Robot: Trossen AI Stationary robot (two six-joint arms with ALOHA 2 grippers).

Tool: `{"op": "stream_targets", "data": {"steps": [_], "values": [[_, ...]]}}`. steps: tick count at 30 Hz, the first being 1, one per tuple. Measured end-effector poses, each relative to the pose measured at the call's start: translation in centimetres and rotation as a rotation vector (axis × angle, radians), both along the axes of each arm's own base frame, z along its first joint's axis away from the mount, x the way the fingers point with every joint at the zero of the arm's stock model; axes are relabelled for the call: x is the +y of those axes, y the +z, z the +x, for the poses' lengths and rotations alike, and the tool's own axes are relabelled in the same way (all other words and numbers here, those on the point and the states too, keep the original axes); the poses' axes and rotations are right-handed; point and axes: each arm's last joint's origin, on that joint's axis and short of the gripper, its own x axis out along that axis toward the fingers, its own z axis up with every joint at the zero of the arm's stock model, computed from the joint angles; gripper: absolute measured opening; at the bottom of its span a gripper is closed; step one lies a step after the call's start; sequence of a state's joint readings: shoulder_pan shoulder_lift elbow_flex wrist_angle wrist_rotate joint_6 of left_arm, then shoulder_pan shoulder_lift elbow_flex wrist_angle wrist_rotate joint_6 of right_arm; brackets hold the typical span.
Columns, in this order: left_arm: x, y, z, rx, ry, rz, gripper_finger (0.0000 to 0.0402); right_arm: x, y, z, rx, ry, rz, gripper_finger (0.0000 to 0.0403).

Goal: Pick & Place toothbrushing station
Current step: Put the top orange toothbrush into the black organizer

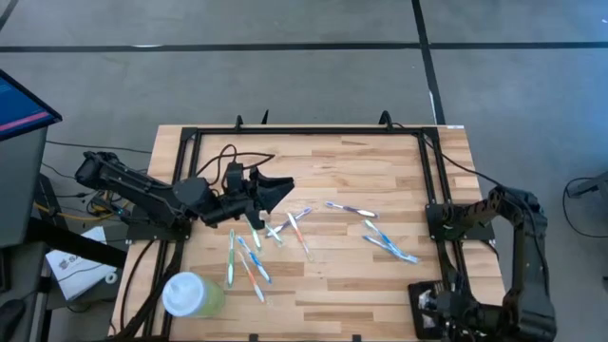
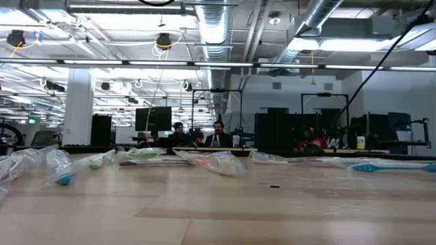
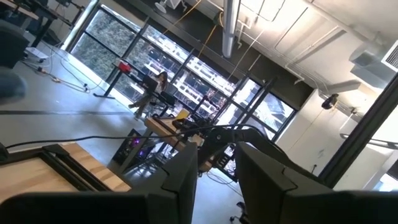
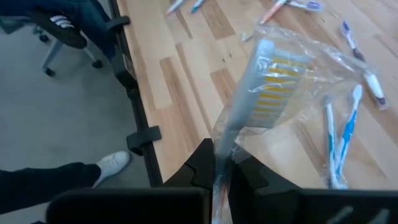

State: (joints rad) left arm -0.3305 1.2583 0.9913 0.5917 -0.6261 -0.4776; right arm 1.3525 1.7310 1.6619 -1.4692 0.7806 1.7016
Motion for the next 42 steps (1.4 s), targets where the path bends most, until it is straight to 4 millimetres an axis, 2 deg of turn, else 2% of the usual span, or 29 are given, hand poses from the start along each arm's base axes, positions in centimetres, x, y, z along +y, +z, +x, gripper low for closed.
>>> {"op": "stream_targets", "data": {"steps": [8, 16, 25, 33, 42], "values": [[0.0, 0.0, 0.0, 0.000, 0.004, -0.001, 0.0104, 0.9, -0.6, 0.1, 0.019, 0.033, 0.011, 0.0012], [0.0, 0.0, 0.0, -0.001, 0.004, -0.001, 0.0104, 2.2, -2.5, 0.2, 0.079, 0.012, -0.002, 0.0012], [0.0, 0.0, 0.0, 0.000, 0.004, -0.001, 0.0104, 2.3, -2.2, 0.2, 0.089, 0.013, 0.004, 0.0012], [0.0, 0.0, 0.0, 0.000, 0.004, 0.000, 0.0104, 3.3, -4.4, 0.1, 0.095, 0.005, -0.088, 0.0012], [0.0, 0.0, 0.0, 0.000, 0.007, -0.001, 0.0104, 3.5, -5.2, -0.3, 0.148, -0.031, -0.105, 0.0012]]}}
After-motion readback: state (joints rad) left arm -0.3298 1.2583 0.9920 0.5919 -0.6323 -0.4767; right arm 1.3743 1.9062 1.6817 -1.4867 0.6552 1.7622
